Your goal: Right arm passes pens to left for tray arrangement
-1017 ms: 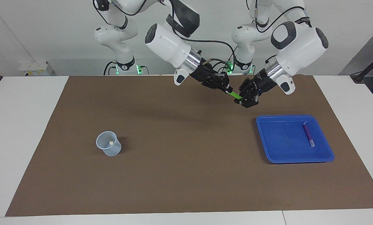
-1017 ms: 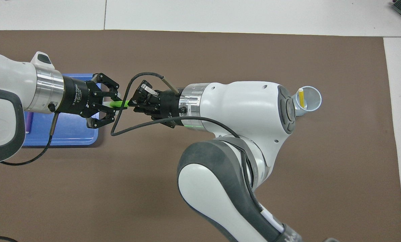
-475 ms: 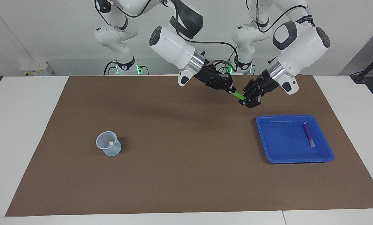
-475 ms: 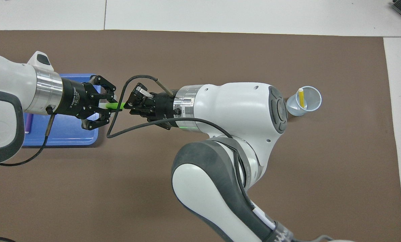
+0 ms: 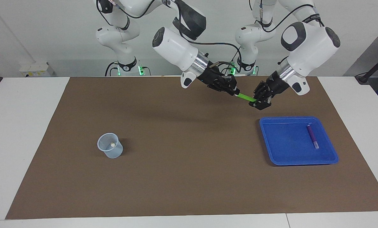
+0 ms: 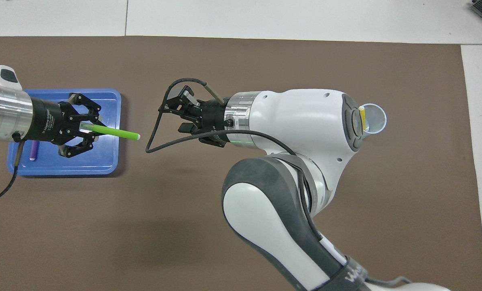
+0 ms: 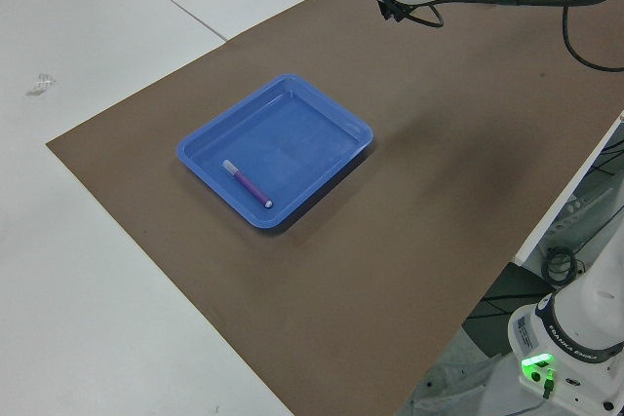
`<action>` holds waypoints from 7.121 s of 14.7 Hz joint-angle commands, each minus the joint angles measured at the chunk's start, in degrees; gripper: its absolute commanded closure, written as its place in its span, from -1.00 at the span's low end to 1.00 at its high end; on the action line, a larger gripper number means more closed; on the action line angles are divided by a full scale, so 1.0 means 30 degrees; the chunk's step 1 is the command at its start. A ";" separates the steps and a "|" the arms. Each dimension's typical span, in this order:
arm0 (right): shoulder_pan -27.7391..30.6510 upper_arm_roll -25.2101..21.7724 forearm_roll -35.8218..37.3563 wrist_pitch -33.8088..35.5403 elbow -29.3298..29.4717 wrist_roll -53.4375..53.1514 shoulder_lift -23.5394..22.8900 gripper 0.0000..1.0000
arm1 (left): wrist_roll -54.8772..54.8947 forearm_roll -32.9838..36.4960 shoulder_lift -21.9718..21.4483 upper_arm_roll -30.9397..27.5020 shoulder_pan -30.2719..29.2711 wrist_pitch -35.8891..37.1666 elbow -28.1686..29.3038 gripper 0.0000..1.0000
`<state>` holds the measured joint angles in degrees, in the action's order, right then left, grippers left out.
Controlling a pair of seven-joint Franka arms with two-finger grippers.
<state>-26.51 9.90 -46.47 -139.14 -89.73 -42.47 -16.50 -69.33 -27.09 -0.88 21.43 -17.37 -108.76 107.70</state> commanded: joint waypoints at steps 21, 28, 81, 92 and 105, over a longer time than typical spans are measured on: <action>0.1045 -0.0019 0.1956 0.1467 -0.0675 0.0328 0.1077 -1.00 | 1.1226 0.5074 0.0410 0.0064 -0.1450 -0.3413 0.2684 0.53; 0.2537 -0.0077 0.5022 0.3689 -0.2604 0.1201 0.2744 -1.00 | 0.6327 0.5074 0.0177 0.0064 0.1891 -0.6720 0.4702 -0.74; 1.0656 0.0010 1.8626 1.4445 0.5448 1.8024 -0.4079 -1.00 | -0.4312 0.0698 0.3719 0.0035 -0.3439 -1.4747 0.5262 1.00; 1.0216 0.0128 1.8334 1.4036 0.5096 1.7995 -0.4108 -0.82 | -0.4370 -0.2129 0.5010 0.0035 -0.3557 -1.6567 0.5611 1.00; 0.9511 0.0128 1.7923 1.1926 0.3309 1.7906 -0.4284 -0.22 | -0.4428 -0.2280 0.4893 0.0006 -0.3615 -1.6714 0.6521 1.00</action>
<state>1.45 9.97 7.90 -101.86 -78.44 10.65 -29.44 -82.40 -32.84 14.44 21.18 -28.04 -157.87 125.54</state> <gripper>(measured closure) 0.379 0.797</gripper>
